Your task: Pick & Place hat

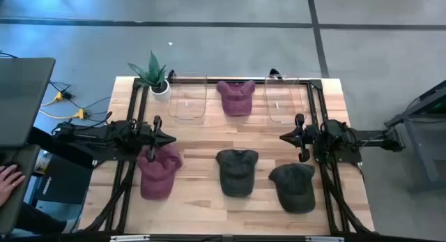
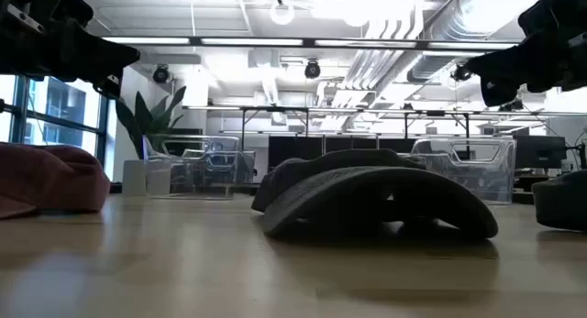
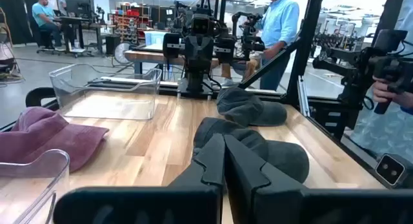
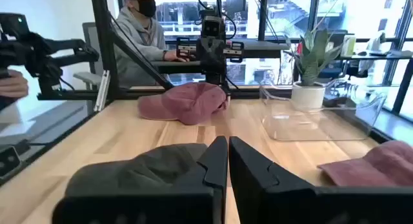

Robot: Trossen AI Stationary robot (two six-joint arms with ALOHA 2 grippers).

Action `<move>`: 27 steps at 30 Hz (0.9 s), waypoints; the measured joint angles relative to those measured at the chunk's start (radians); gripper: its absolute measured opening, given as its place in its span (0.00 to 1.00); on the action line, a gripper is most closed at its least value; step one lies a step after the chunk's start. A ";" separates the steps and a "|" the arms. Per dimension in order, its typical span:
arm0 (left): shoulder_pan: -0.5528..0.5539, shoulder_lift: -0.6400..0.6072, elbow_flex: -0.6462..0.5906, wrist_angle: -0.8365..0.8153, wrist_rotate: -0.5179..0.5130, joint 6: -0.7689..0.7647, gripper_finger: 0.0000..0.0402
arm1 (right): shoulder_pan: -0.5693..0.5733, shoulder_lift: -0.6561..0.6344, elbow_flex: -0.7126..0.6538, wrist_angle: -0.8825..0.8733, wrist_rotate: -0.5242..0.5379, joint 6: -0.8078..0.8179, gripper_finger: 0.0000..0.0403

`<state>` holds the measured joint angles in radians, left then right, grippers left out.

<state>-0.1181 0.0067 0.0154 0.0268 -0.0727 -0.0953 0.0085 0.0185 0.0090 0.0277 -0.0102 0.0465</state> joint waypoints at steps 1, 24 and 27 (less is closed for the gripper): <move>0.000 0.000 0.000 0.000 0.000 -0.010 0.00 | 0.000 0.000 0.000 0.000 -0.009 0.021 0.03; 0.000 0.000 0.000 -0.007 -0.004 -0.007 0.00 | 0.000 0.002 0.000 0.014 -0.019 0.042 0.01; 0.000 0.000 0.000 -0.007 -0.004 -0.007 0.00 | 0.000 0.002 0.000 0.014 -0.002 0.042 0.00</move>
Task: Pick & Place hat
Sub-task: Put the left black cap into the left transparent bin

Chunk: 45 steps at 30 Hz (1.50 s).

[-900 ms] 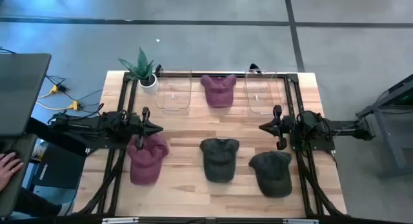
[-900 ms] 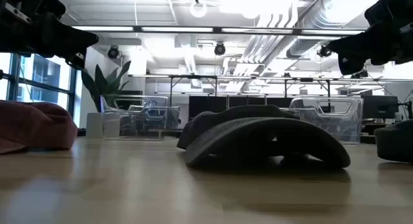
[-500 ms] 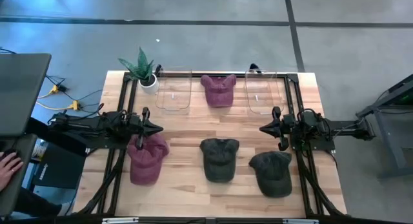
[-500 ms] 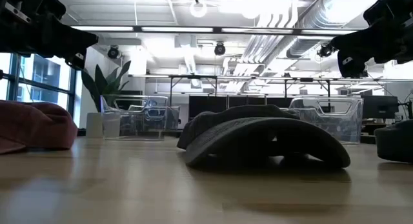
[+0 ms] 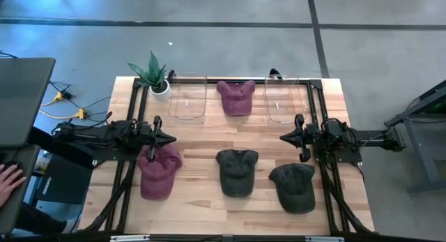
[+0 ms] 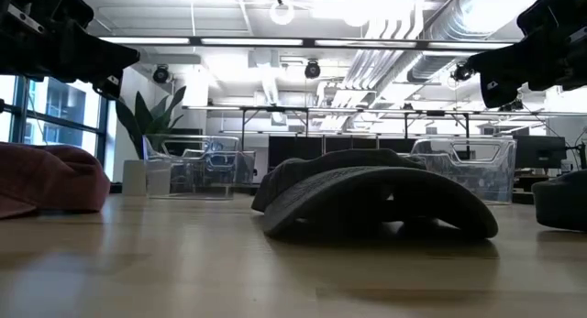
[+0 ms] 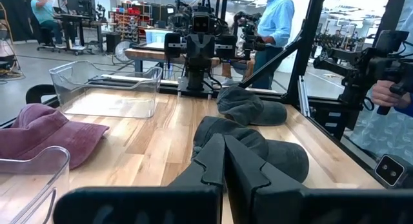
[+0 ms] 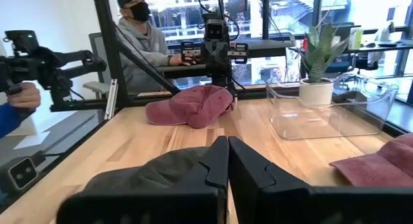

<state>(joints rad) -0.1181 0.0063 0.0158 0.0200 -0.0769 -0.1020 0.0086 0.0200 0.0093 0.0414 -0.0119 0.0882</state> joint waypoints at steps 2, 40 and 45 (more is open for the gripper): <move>0.000 0.000 0.000 0.000 0.000 0.000 0.00 | 0.000 0.000 0.000 0.001 0.029 0.000 0.00; 0.000 0.000 0.000 0.061 -0.030 -0.007 0.00 | 0.023 1.400 0.998 -0.470 -0.147 0.308 0.40; 0.000 0.000 0.000 0.059 -0.029 -0.008 0.00 | -0.064 1.617 1.104 -0.645 -0.235 0.323 0.55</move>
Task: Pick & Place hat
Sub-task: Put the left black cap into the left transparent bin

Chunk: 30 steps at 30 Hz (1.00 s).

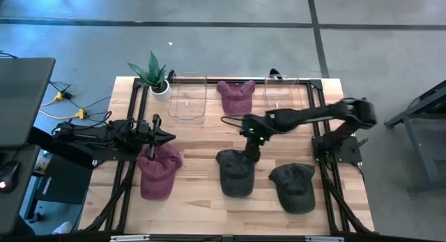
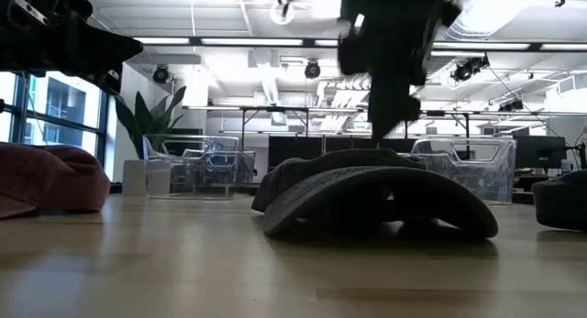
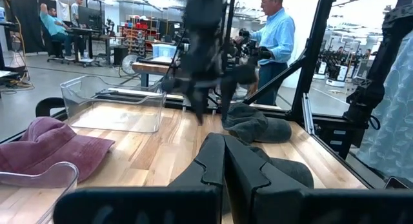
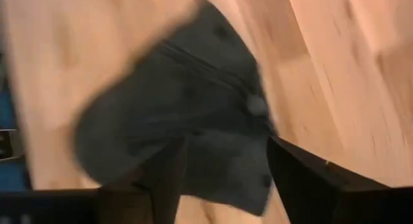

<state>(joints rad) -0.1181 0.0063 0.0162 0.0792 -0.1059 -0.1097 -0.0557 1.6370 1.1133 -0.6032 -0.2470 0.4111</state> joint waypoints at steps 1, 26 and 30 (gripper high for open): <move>0.000 0.000 0.000 0.000 0.000 0.000 0.00 | -0.011 0.035 0.009 -0.015 -0.001 0.001 0.56; 0.000 0.013 0.000 0.156 0.106 0.014 0.00 | 0.009 0.187 0.018 0.040 -0.345 -0.145 0.02; -0.001 0.066 0.000 0.272 0.146 0.060 0.00 | 0.033 0.149 0.018 0.114 -0.379 -0.149 0.04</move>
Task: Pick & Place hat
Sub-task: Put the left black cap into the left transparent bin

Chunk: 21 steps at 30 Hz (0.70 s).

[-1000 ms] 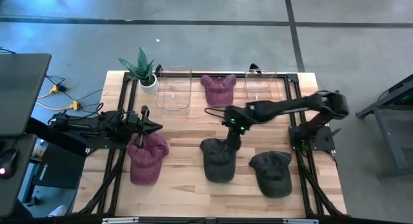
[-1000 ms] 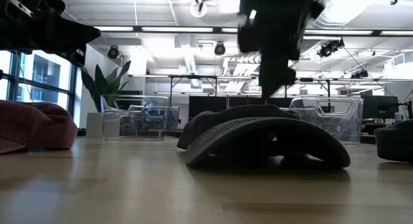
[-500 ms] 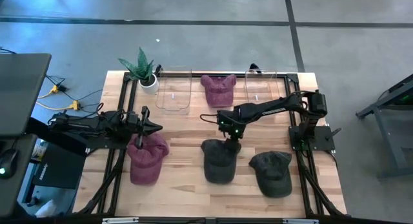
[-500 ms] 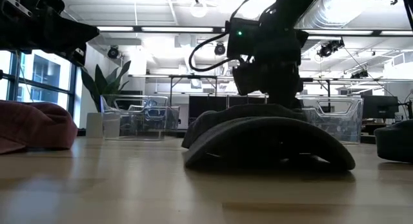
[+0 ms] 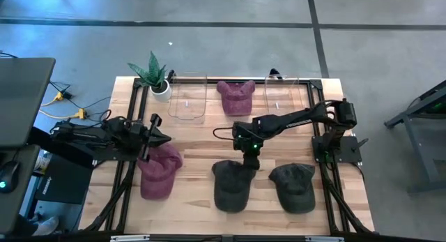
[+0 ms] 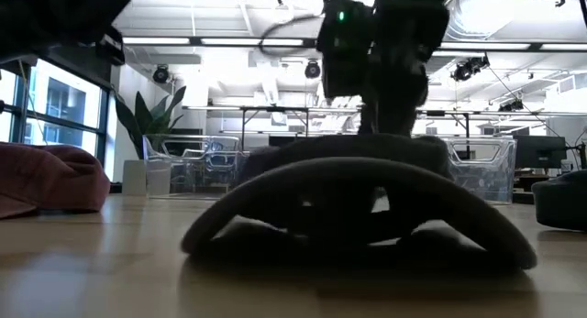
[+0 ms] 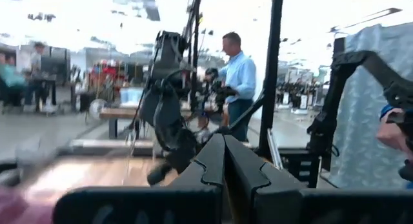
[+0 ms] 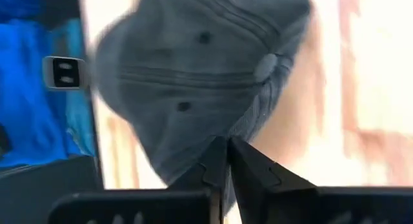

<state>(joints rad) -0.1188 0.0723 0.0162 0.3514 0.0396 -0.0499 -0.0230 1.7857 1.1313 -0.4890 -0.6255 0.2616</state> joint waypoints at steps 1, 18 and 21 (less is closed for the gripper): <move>0.000 0.022 0.000 0.032 0.008 0.016 0.00 | 0.004 -0.013 0.000 0.012 -0.002 -0.001 0.03; 0.001 0.871 0.262 0.489 -0.001 0.073 0.05 | 0.033 -0.355 0.000 0.133 0.307 -0.019 0.01; 0.001 1.056 0.400 0.429 0.018 0.074 0.16 | 0.043 -0.349 0.000 0.134 0.350 -0.024 0.00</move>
<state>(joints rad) -0.1181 1.1284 0.4164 0.7799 0.0575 0.0244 0.0203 1.4367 1.1313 -0.3550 -0.2758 0.2373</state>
